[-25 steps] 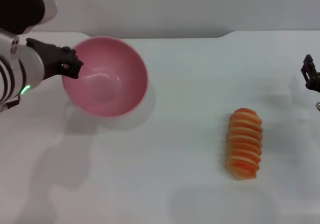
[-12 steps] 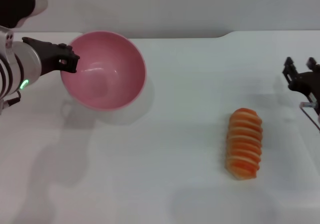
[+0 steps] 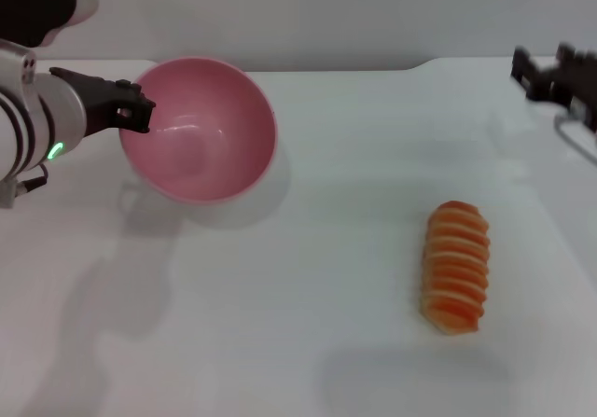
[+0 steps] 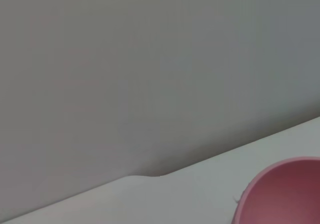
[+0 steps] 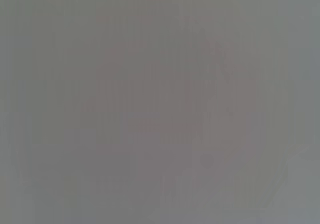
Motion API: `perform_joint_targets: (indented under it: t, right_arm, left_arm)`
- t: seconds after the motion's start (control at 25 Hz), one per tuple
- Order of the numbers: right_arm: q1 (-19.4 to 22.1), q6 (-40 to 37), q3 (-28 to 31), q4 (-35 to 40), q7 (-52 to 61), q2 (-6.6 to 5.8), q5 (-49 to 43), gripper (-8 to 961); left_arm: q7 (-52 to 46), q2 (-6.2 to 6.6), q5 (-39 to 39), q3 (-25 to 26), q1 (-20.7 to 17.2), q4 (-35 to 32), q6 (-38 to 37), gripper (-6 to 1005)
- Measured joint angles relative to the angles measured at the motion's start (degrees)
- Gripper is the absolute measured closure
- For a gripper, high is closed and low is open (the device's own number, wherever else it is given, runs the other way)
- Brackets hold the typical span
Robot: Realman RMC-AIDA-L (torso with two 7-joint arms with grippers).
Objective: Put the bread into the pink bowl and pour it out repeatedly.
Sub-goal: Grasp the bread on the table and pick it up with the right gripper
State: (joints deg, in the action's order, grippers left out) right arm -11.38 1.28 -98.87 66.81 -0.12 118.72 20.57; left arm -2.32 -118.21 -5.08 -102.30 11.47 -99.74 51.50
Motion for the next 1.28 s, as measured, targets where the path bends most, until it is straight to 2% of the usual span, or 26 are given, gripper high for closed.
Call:
perform_joint_targets:
  t: [0.12, 0.24, 0.32, 0.44, 0.6, 0.84, 1.12, 1.28]
  right_arm:
    - [-1.9, 16.0, 5.1, 10.4, 0.0, -0.34, -2.2, 438]
    - [-7.0, 33.8, 9.7, 16.7, -0.6, -0.42, -4.8, 439]
    - [-10.8, 43.6, 11.9, 17.6, -2.4, -0.35, -5.0, 440]
    - [-14.7, 52.0, 13.0, 16.6, -4.9, -0.11, -2.3, 440]
    - [-15.6, 53.6, 11.1, 13.6, -7.9, -0.02, 5.3, 441]
    - [-15.5, 55.1, 5.6, 11.4, -7.6, 0.15, 7.9, 443]
    - [-14.1, 55.0, -0.2, 13.3, -1.6, 0.28, 2.1, 444]
    - [-12.9, 55.5, -3.0, 17.4, 2.1, 0.32, -3.1, 445]
  left_arm:
    - [-0.3, 0.03, -0.1, 0.0, 0.6, 1.4, -0.4, 961]
    - [-0.3, 0.04, -0.2, 0.0, 1.2, 2.5, -1.2, 961]
    - [-0.3, 0.04, -0.4, 0.2, 1.5, 3.0, -1.6, 961]
    - [-0.3, 0.06, -0.5, 1.0, 1.5, 3.1, -1.8, 961]
    - [-0.3, 0.09, -0.8, 1.9, 1.8, 3.3, -1.8, 961]
    - [-0.2, 0.18, -2.6, 2.9, 3.9, 6.0, -0.8, 961]
    - [0.3, 0.24, -4.7, 3.6, 6.3, 8.5, 0.8, 961]
    - [0.3, 0.26, -4.9, 3.6, 7.2, 8.7, 2.1, 961]
